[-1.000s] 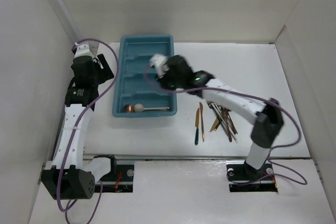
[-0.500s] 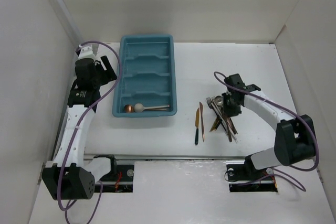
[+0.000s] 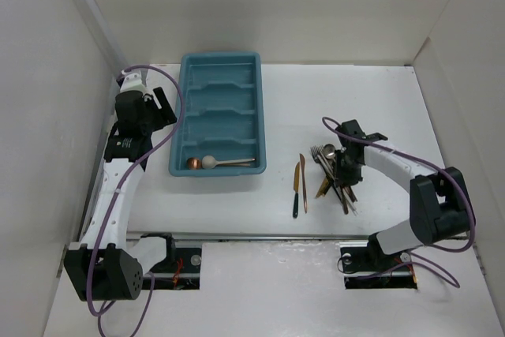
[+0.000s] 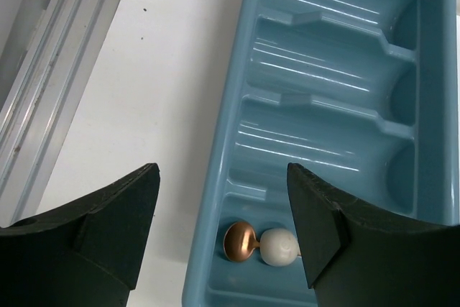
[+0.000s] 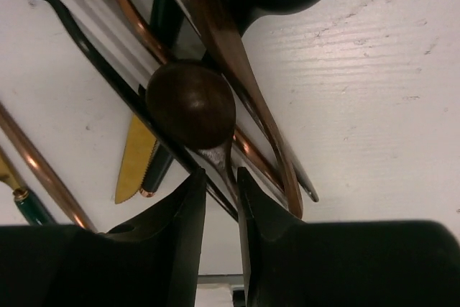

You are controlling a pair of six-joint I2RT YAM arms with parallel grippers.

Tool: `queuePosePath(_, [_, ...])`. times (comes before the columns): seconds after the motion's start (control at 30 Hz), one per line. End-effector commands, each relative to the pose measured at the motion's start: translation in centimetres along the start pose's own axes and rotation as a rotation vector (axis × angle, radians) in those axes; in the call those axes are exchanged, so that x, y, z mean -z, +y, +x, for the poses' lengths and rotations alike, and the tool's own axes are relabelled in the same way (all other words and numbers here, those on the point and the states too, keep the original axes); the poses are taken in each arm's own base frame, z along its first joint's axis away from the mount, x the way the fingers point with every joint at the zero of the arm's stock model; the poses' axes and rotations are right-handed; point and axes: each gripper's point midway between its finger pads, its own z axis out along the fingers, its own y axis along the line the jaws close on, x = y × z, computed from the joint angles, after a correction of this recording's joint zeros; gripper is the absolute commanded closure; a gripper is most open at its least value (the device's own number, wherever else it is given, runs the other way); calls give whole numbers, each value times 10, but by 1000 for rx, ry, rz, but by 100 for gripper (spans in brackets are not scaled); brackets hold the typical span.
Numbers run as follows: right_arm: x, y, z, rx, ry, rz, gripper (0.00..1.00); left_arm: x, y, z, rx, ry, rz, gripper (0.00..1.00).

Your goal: Sort the eating utensils into containers

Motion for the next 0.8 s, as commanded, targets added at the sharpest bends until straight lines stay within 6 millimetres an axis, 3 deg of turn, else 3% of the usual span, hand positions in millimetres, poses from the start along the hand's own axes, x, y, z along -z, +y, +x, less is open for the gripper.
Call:
queuePosePath(0.0, [-10, -1, -3, -20, -4, 18, 70, 5, -4, -14, 3, -56, 26, 31])
queuePosePath(0.27, [-13, -4, -7, -10, -19, 35, 82, 7, -1, -15, 3, -61, 6, 31])
queuePosePath(0.37, [-12, -4, -11, -1, -30, 40, 97, 7, -1, -15, 3, -61, 6, 31])
queuePosePath(0.47, [4, -4, -22, 6, -75, 42, 100, 7, -1, -15, 3, -61, 6, 31])
queuePosePath(0.6, [53, 6, -53, 110, -213, 90, 100, 7, -1, -15, 3, -61, 6, 31])
queuePosePath(0.7, [100, 49, -82, 275, -359, 49, 100, 7, -1, -15, 3, -61, 6, 31])
queuePosePath(0.73, [126, 80, -98, 343, -462, 14, 100, 7, -1, -15, 14, -61, 7, 31])
queuePosePath(0.77, [126, 99, -105, 405, -480, 11, 100, 7, -1, -15, 14, -61, 7, 31])
